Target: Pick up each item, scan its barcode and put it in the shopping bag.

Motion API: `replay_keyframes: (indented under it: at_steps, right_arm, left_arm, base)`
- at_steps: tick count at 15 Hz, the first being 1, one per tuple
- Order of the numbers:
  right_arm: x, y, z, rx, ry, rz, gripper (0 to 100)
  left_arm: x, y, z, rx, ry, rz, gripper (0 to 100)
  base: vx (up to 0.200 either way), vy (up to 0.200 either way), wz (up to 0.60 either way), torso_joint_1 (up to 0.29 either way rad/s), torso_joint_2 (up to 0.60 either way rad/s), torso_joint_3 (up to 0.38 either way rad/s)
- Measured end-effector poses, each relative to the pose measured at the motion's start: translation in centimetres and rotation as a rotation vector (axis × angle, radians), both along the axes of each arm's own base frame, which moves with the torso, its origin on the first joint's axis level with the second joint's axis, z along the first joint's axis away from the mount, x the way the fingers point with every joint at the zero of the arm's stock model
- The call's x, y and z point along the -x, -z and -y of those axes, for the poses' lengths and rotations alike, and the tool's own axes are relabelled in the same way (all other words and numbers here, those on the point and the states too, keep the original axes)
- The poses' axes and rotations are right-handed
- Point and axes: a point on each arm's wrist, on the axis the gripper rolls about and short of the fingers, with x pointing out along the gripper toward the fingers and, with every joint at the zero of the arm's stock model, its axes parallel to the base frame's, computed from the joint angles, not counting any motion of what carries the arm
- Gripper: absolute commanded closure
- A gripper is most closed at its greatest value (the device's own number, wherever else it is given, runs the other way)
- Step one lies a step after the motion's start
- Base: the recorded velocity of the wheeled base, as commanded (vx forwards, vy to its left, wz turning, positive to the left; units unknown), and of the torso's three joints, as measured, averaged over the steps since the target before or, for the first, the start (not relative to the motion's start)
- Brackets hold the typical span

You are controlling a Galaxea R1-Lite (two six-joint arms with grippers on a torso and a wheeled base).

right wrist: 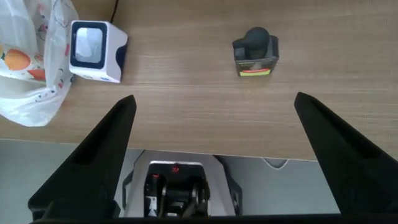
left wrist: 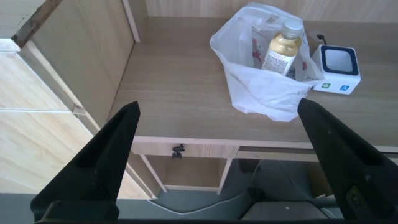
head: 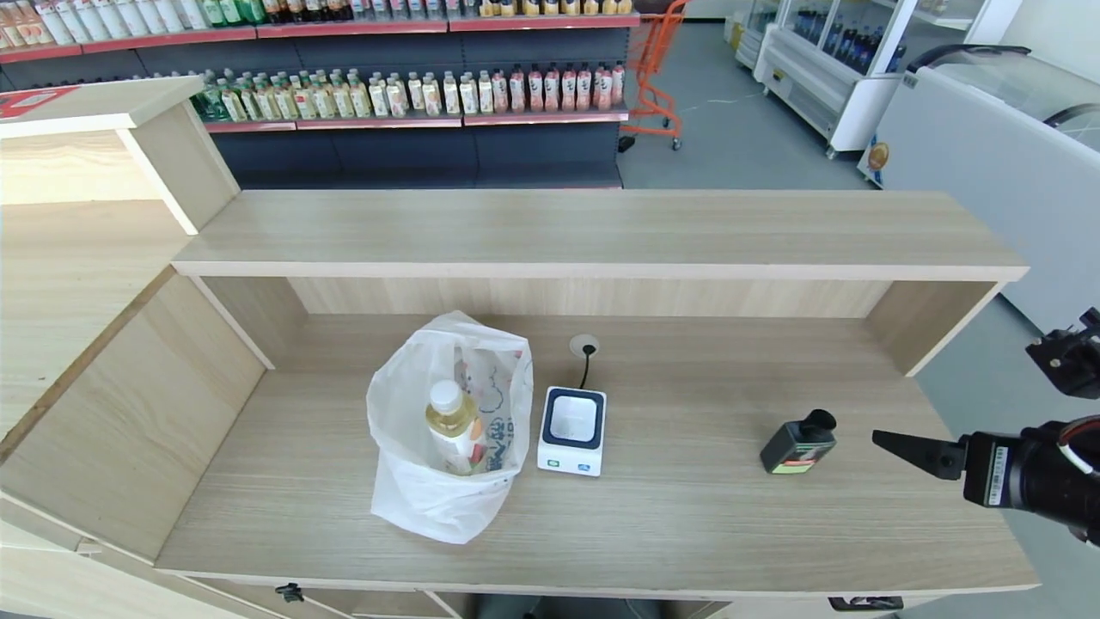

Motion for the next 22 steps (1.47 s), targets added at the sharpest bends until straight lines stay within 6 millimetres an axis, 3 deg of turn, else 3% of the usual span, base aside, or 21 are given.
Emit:
replay_keyframes:
  at_steps: [5, 9, 14, 19, 22]
  right_arm:
    - [-0.7, 0.7, 1.0, 0.042, 0.035, -0.066, 0]
    - [-1.8, 2.2, 1.8, 0.268, -0.040, -0.147, 0]
    - [-5.5, 5.1, 1.9, 0.540, -0.178, -0.232, 0]
    - [-10.9, 8.4, -1.6, 0.607, -0.325, -0.111, 0]
    - [-14.0, 10.2, -5.7, 0.613, -0.438, -0.034, 0]
  left_arm:
    - [0.0, 0.0, 0.0, -0.003, 0.000, 0.000, 0]
    - [0.0, 0.0, 0.0, -0.005, 0.001, 0.000, 0]
    - [0.0, 0.0, 0.0, -0.005, 0.001, 0.000, 0]
    - [0.0, 0.0, 0.0, -0.006, 0.002, 0.000, 0]
    - [0.0, 0.0, 0.0, -0.006, 0.001, 0.000, 0]
  base:
    - [0.000, -0.160, 0.00, 0.000, 0.00, 0.001]
    - [0.000, 0.000, 0.00, 0.000, 0.00, 0.000]
    - [0.000, 0.000, 0.00, 0.000, 0.00, 0.000]
    - [0.000, 0.000, 0.00, 0.000, 0.00, 0.000]
    - [0.000, 0.000, 0.00, 0.000, 0.00, 0.000]
